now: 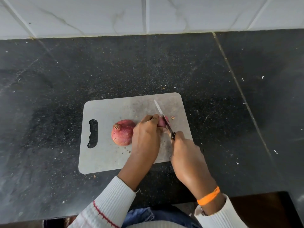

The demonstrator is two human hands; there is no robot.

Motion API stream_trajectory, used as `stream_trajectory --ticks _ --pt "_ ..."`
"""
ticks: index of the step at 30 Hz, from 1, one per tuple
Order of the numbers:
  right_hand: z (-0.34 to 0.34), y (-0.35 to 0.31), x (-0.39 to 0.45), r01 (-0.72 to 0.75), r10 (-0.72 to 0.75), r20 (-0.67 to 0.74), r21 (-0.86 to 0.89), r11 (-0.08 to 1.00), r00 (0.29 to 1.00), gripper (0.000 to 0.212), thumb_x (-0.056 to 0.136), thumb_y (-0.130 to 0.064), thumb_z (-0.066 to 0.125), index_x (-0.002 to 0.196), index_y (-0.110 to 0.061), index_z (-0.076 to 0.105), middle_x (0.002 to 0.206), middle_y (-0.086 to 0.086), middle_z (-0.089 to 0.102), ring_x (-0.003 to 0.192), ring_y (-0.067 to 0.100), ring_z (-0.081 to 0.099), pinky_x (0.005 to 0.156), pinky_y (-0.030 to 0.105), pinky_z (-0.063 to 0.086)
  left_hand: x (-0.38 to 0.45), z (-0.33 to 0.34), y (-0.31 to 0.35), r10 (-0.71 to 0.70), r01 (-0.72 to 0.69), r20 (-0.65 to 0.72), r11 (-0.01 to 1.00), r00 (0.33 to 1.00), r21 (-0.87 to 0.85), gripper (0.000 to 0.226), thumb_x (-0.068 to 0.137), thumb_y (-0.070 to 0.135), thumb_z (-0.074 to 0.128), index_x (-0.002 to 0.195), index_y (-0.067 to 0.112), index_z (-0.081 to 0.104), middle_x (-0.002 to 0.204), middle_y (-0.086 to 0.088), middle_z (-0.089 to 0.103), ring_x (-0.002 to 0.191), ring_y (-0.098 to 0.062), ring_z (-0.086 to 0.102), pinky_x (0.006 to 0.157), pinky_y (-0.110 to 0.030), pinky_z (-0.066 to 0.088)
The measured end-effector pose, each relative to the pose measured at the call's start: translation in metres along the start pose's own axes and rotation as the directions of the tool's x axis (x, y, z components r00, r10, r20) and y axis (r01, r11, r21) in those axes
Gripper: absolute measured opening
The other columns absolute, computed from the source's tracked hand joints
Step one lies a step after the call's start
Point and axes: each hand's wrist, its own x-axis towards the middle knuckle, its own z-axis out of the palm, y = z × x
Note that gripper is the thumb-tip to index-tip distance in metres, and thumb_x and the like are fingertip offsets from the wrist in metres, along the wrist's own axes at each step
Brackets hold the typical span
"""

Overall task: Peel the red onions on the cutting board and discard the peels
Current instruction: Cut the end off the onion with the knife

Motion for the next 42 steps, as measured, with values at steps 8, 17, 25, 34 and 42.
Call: stream_trajectory --ticks 8,17,25,34,42 --pt "0.013 0.004 0.003 0.003 -0.004 -0.031 -0.013 1.0 1.0 0.009 0.1 -0.015 0.03 0.105 -0.015 0.037 0.1 0.008 0.062 0.092 0.028 0.063 0.066 0.033 0.04 0.002 -0.002 0.0 -0.013 0.013 0.007 1.0 1.0 -0.016 0.02 0.083 -0.002 0.059 0.099 0.003 0.069 0.102 -0.007 0.065 0.085 -0.023 0.063 0.069 -0.01 0.03" --pt "0.025 0.009 0.014 -0.061 0.061 0.003 -0.062 0.996 0.998 0.012 0.1 -0.015 0.03 0.11 -0.016 0.035 0.108 0.009 0.062 0.098 0.029 0.062 0.067 0.032 0.036 -0.003 -0.004 0.0 -0.04 0.041 0.034 0.999 0.999 -0.032 0.034 0.082 0.001 0.061 0.114 0.011 0.065 0.117 0.0 0.062 0.101 -0.021 0.059 0.073 -0.011 0.03" --pt "0.032 0.01 0.012 -0.072 0.07 -0.023 -0.079 0.994 0.997 0.014 0.099 -0.012 0.03 0.111 -0.016 0.034 0.111 0.009 0.062 0.1 0.03 0.062 0.068 0.032 0.037 -0.005 -0.004 -0.001 -0.096 0.103 0.103 0.993 0.99 -0.063 0.047 0.081 0.002 0.056 0.127 0.014 0.053 0.116 -0.004 0.061 0.105 -0.023 0.056 0.084 -0.027 0.04" --pt "0.032 0.01 0.009 -0.061 0.058 -0.048 -0.059 0.996 0.997 0.016 0.098 -0.012 0.029 0.112 -0.015 0.037 0.113 0.01 0.061 0.102 0.03 0.06 0.072 0.033 0.04 -0.013 -0.006 -0.004 -0.111 0.141 0.138 0.963 0.984 -0.229 0.047 0.08 0.0 0.06 0.125 0.013 0.051 0.115 -0.004 0.063 0.109 -0.019 0.057 0.095 -0.031 0.045" --pt "0.013 0.026 0.024 0.193 -0.065 -0.238 0.566 0.802 0.969 0.013 0.088 -0.015 0.061 0.1 -0.019 0.061 0.093 -0.006 0.067 0.088 0.008 0.062 0.064 0.012 0.043 -0.017 -0.019 -0.002 -0.309 0.494 0.39 0.625 0.868 -0.604 0.022 0.096 0.014 0.045 0.116 0.017 0.054 0.113 -0.006 0.062 0.103 -0.022 0.06 0.097 -0.041 0.048"
